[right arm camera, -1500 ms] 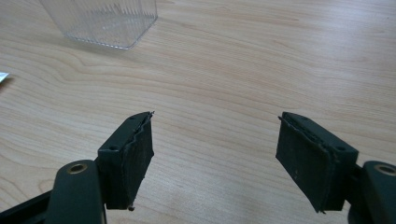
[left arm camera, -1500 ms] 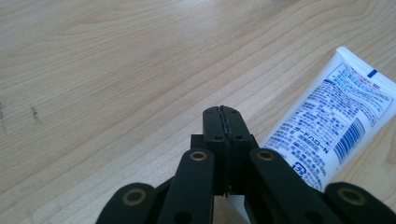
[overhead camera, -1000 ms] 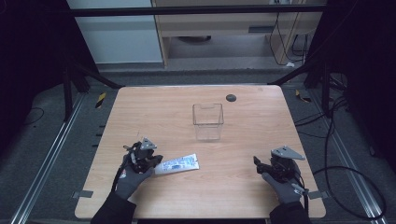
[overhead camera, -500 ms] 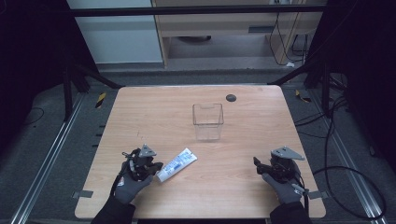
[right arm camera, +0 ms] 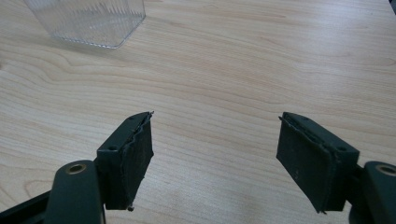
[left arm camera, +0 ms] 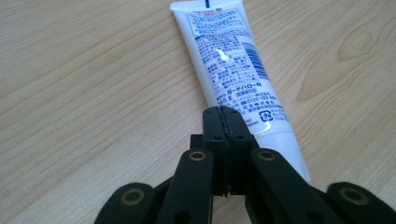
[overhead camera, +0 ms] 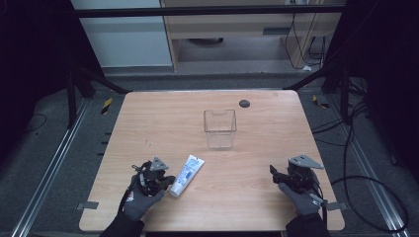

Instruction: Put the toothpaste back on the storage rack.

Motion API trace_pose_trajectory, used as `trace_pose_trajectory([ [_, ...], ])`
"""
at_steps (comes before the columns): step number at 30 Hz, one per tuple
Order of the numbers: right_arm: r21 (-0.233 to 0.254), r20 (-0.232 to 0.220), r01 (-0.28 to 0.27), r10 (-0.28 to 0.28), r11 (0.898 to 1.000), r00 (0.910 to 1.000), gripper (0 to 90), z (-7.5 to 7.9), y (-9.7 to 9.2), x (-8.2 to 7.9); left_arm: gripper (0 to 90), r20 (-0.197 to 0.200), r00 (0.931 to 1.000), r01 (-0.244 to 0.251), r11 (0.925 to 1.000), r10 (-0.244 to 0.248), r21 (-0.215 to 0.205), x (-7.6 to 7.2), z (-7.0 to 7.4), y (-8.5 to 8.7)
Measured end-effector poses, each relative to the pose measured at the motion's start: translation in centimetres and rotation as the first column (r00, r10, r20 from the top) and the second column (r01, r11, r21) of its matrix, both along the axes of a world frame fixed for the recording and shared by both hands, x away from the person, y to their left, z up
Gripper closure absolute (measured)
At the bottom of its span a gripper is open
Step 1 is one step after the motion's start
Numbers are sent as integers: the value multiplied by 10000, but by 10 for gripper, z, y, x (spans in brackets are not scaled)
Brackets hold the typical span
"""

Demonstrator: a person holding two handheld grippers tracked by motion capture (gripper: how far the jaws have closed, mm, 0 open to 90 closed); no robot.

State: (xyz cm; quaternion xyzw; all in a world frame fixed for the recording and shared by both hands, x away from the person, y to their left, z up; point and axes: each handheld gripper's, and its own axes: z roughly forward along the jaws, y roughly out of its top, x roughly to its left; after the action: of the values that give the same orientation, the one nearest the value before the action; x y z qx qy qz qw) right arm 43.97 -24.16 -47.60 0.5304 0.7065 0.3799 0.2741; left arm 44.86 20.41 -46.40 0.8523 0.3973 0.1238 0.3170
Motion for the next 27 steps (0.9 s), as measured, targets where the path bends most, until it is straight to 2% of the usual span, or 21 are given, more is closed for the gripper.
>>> trace_pose_trajectory([
  [5, -18, 16, 42, -42, 10000, 10000, 255, 1, -1, 0, 798, 131, 9989, -452, 9987, 455, -251, 4, 10, 9],
  [7, -9, 7, 81, -81, 10000, 10000, 256, 1, -1, 0, 740, 172, 9978, -629, 9973, 636, -384, 5, 15, 11],
  [8, -32, 35, 123, -123, 9999, 9999, 259, 2, -1, 0, 672, 234, 9971, -717, 9966, 727, -414, 5, 17, 12],
  [14, -37, -25, 188, -188, 9998, 9998, 259, 2, -3, 1, 559, 523, 9931, -1019, 9933, 1047, -537, 8, 28, 9],
  [21, -134, -138, 253, -254, 9996, 9996, 257, 2, -4, 3, 454, 423, 9948, -905, 9945, 928, -529, 14, 39, 4],
  [27, -62, -234, 219, -221, 9997, 9995, 258, 3, -4, 3, 410, 498, 9959, -730, 9957, 759, -570, 18, 49, 0],
])
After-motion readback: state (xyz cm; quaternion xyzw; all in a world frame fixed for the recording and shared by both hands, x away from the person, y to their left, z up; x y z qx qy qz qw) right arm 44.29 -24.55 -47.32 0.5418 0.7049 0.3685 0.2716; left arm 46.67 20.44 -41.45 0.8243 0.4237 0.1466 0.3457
